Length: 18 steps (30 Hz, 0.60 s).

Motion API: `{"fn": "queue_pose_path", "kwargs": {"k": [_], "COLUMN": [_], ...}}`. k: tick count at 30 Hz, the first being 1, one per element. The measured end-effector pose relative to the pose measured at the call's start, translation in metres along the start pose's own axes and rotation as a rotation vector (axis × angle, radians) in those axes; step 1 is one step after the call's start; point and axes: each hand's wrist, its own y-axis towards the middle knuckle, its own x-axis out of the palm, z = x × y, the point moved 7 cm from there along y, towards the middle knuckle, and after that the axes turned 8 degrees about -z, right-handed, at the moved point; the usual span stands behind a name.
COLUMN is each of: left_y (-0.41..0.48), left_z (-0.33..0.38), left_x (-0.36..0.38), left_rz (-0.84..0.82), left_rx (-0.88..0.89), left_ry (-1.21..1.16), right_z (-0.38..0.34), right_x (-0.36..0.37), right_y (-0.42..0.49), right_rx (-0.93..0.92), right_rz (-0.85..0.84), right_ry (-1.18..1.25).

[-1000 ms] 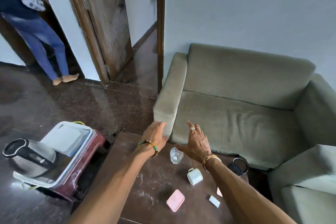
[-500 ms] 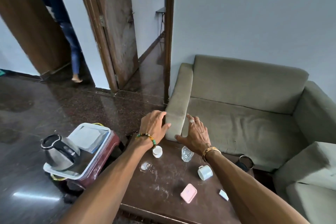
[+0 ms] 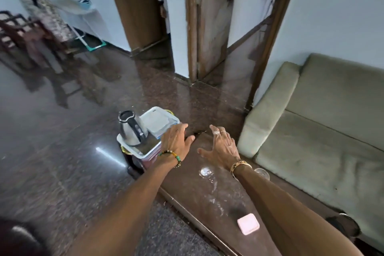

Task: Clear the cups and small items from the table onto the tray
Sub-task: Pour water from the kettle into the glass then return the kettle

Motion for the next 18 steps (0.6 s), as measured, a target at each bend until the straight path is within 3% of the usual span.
{"fn": "queue_pose_path", "kwargs": {"k": [9, 18], "left_y": [-0.035, -0.059], "left_z": [-0.130, -0.239], "left_x": [-0.057, -0.050], "left_rz": [0.165, 0.098], "left_rx": [-0.303, -0.497], "left_ry": [-0.076, -0.120], "right_z": [-0.106, -0.187], "right_x": [0.044, 0.131], "right_y": [0.047, 0.065], "right_rx": [-0.224, -0.288], "right_rz": [-0.083, -0.294], "right_ry": [-0.009, -0.114]}}
